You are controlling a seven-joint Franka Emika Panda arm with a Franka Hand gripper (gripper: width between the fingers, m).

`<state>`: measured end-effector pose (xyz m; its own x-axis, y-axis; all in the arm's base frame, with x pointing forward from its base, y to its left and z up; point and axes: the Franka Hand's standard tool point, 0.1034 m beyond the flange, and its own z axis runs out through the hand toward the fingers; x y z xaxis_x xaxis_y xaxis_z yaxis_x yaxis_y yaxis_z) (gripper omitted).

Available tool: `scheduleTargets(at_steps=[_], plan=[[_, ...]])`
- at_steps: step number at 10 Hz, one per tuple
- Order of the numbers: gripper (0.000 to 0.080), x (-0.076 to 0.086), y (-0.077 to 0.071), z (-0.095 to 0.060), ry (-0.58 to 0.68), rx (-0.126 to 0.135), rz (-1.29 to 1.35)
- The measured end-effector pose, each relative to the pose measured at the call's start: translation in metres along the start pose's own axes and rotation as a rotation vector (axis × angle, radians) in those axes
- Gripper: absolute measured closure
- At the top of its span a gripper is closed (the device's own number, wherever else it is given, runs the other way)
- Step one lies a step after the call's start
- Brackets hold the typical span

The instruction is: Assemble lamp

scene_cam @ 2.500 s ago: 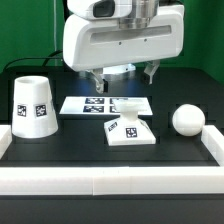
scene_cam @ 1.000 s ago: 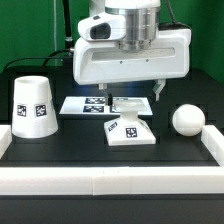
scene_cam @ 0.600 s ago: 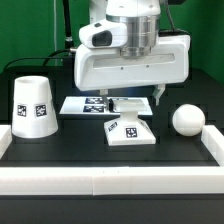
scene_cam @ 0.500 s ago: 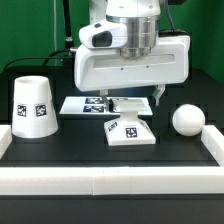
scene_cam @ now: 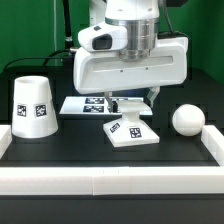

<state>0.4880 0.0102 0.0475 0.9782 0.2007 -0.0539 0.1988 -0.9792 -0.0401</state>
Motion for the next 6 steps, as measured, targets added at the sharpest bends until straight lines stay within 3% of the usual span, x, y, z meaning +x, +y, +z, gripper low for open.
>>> scheduleTargets(at_steps=[4, 6], plan=[[0.027, 0.003, 0.0, 0.0, 0.002, 0.0, -0.011], [0.0269, 0.03, -0.001, -0.002, 0.032, -0.002, -0.036]])
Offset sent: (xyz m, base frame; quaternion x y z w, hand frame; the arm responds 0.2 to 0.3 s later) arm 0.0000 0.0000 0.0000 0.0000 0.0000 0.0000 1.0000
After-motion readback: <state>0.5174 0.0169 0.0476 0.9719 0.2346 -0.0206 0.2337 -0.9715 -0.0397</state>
